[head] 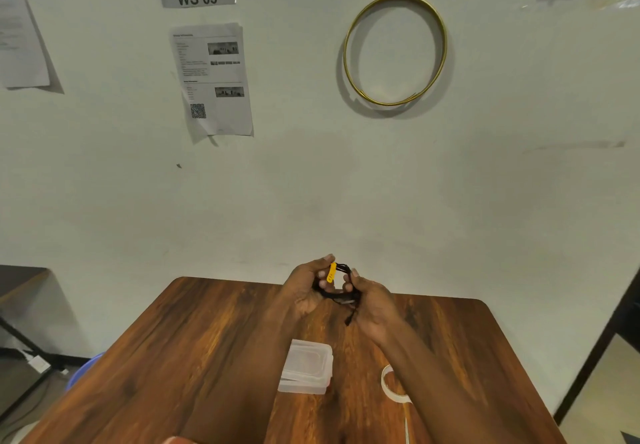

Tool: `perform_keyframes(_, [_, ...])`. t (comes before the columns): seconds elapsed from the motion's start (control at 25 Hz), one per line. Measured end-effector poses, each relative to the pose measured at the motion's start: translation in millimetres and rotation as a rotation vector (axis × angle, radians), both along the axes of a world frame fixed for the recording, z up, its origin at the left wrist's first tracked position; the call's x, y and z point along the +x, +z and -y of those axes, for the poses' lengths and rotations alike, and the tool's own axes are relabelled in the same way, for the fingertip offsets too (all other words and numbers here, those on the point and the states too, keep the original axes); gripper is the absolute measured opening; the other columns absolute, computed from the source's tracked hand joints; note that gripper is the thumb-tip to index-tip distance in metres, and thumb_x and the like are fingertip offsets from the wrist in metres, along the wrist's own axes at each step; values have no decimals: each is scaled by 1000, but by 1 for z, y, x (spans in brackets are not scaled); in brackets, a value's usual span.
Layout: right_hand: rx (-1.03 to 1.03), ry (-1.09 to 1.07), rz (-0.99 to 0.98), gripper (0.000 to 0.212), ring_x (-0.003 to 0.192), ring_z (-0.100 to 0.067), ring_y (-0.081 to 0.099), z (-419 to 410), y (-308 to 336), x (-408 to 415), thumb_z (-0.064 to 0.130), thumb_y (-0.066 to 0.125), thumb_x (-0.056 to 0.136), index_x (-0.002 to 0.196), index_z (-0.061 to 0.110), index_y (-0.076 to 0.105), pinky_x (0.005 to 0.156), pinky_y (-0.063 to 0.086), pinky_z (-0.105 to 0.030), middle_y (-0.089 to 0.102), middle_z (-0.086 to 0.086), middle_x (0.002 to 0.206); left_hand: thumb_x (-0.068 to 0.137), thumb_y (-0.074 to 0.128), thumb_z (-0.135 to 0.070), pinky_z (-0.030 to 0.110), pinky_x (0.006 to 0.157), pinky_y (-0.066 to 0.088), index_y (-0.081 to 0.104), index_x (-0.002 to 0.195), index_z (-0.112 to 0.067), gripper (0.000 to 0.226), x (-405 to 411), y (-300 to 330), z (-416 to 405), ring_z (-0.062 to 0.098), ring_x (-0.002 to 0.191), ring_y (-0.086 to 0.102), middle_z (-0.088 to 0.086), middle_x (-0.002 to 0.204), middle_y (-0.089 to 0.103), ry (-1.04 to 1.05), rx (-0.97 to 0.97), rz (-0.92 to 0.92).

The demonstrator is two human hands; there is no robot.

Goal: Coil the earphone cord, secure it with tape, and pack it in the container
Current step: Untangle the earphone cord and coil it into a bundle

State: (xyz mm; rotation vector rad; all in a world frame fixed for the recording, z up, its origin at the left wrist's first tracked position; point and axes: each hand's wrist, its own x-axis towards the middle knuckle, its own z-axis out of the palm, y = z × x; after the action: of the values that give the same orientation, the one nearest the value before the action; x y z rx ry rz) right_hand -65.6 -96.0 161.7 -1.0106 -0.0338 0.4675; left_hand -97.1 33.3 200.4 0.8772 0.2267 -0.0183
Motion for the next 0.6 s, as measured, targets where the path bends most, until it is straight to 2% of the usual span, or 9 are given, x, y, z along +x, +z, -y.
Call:
perform_keyframes(0.08, [36, 66, -115, 32, 76, -26, 65, 3, -7, 2, 18, 44, 102, 112, -7, 62, 72, 57, -33, 68, -15, 77, 98, 45, -4, 29, 51, 57, 60, 89, 4, 19, -2, -21, -6, 19, 46, 57, 5, 50, 51, -42, 26, 0])
perform_keyframes(0.12, [10, 64, -143, 33, 70, -24, 64, 5, -12, 4, 13, 39, 103, 113, -11, 60, 72, 56, -32, 66, -13, 71, 98, 41, -2, 29, 54, 57, 59, 98, 7, 20, -3, -33, -10, 19, 52, 59, 7, 56, 55, -72, 66, -9])
perform_keyframes(0.2, [-123, 6, -164, 27, 68, -28, 67, 8, -28, 8, 6, 43, 100, 109, -12, 61, 75, 59, -40, 64, -13, 69, 97, 38, 2, 30, 58, 54, 57, 104, 10, 21, -3, -56, -15, 18, 59, 59, 11, 68, 59, -66, 219, -85])
perform_keyframes(0.24, [-220, -30, -149, 21, 69, -29, 69, 9, -37, 8, 4, 48, 98, 102, -9, 64, 71, 60, -41, 66, -15, 71, 96, 41, 4, 32, 59, 54, 59, 101, 10, 21, -5, -65, -15, 20, 62, 59, 13, 73, 60, -35, 319, -140])
perform_keyframes(0.32, [-427, -116, -104, 11, 66, -27, 69, 9, -62, 7, 4, 60, 93, 88, -2, 68, 55, 59, -33, 71, -16, 75, 94, 50, 6, 36, 56, 52, 64, 90, 5, 15, -10, -85, -11, 23, 61, 59, 14, 72, 62, 41, 532, -252])
perform_keyframes(0.44, [-531, -146, -165, 5, 59, -24, 66, 10, -110, -7, 4, 67, 90, 89, 0, 69, 46, 55, -30, 70, -14, 70, 83, 64, 7, 42, 59, 57, 66, 70, -3, 16, -19, -131, -4, 26, 58, 62, 14, 67, 66, 161, 751, -389])
perform_keyframes(0.56, [-564, -119, -306, 3, 64, -28, 68, 15, -169, -32, 2, 65, 90, 87, 1, 67, 44, 54, -29, 70, -17, 78, 79, 67, 5, 29, 47, 54, 65, 62, -11, 23, -42, -187, 4, 21, 52, 62, 10, 67, 68, 179, 941, -478])
perform_keyframes(0.6, [-604, -114, -334, 3, 70, -30, 69, 18, -189, -42, 2, 67, 89, 87, 4, 66, 44, 53, -29, 71, -17, 84, 80, 70, 1, 29, 49, 55, 65, 63, -13, 22, -52, -206, 6, 22, 55, 64, 10, 71, 69, 167, 989, -492])
